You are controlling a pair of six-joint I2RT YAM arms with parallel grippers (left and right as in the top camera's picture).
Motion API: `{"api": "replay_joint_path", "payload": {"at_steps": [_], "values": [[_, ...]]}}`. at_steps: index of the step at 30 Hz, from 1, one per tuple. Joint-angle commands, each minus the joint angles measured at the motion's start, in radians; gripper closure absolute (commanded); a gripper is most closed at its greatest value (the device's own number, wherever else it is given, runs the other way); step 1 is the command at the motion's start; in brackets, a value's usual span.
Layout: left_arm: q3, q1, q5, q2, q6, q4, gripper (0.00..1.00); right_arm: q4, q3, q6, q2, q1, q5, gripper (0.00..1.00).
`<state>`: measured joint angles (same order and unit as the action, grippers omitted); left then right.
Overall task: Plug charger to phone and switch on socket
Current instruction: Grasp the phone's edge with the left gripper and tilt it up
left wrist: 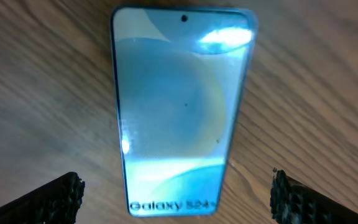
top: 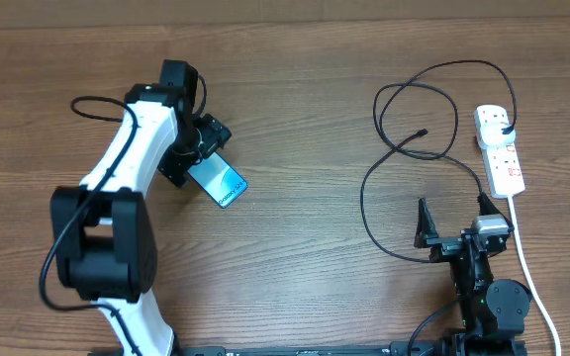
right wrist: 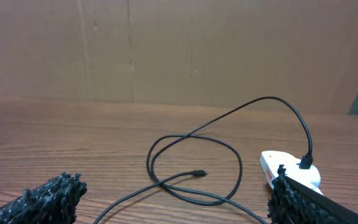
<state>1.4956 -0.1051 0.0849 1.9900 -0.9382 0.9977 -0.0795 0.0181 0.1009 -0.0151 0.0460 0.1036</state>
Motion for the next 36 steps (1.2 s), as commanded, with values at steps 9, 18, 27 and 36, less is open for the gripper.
{"api": "replay_joint_path", "payload": {"at_steps": [9, 18, 27, 36], "values": [[-0.008, -0.013, 0.037, 0.12, 0.019, -0.015, 0.0, 0.004, -0.01, 0.002, 0.002, 0.005, -0.006, 0.0], [-0.008, -0.013, 0.032, 0.124, 0.018, -0.065, 0.0, 0.004, -0.01, 0.002, 0.002, 0.005, -0.006, 0.0], [-0.008, -0.013, -0.017, 0.126, 0.018, -0.063, 0.0, 0.004, -0.01, 0.002, 0.002, 0.005, -0.006, 0.0], [-0.008, -0.014, -0.014, 0.133, 0.019, -0.064, 0.0, 0.004, -0.01, 0.002, 0.002, 0.005, -0.006, 0.0]]}}
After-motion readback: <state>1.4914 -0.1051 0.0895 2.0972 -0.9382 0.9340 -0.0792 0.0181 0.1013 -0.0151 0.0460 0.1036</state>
